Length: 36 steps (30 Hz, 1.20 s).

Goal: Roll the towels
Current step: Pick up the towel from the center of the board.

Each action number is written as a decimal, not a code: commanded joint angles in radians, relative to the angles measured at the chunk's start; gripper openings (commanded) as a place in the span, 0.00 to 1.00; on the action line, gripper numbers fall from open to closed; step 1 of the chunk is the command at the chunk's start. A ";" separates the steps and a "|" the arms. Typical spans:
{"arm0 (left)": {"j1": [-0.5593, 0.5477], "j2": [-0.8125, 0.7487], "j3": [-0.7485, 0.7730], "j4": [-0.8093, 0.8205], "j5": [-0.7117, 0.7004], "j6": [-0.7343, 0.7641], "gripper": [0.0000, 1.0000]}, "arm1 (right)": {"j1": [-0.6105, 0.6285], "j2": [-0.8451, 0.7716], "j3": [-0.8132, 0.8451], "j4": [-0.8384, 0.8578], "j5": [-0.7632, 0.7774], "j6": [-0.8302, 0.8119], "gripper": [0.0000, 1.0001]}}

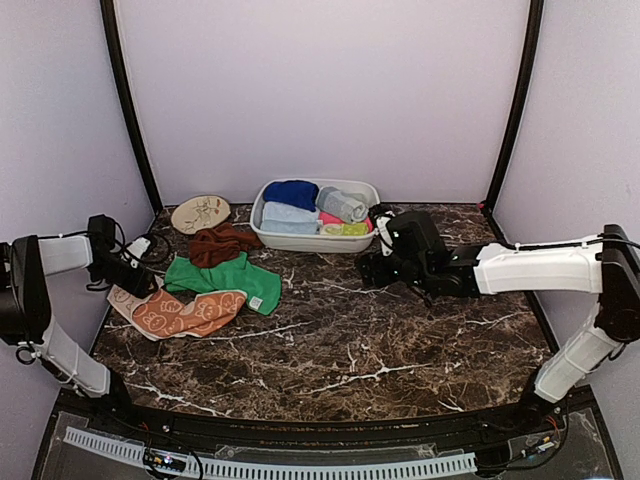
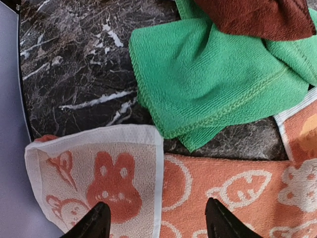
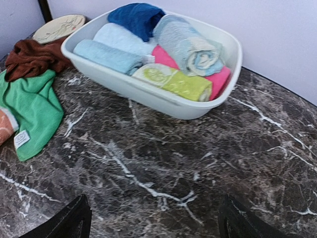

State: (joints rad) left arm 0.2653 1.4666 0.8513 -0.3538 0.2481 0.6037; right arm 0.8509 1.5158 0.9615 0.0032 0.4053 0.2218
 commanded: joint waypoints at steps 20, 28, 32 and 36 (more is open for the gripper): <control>-0.002 0.166 0.075 0.008 0.005 -0.106 0.30 | 0.257 0.203 0.184 -0.041 0.007 0.036 0.73; -0.003 0.133 0.068 0.000 -0.003 -0.102 0.30 | 0.263 0.225 0.237 -0.060 -0.015 0.034 0.68; -0.003 0.153 0.065 0.024 -0.030 -0.099 0.29 | 0.264 0.223 0.243 -0.072 -0.019 0.035 0.65; -0.003 0.182 0.071 0.042 -0.047 -0.109 0.27 | 0.264 0.220 0.243 -0.079 -0.022 0.039 0.61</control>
State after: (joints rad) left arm 0.2653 1.6398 0.9096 -0.3286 0.2230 0.5106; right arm 1.1019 1.7264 1.1782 -0.0734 0.3908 0.2474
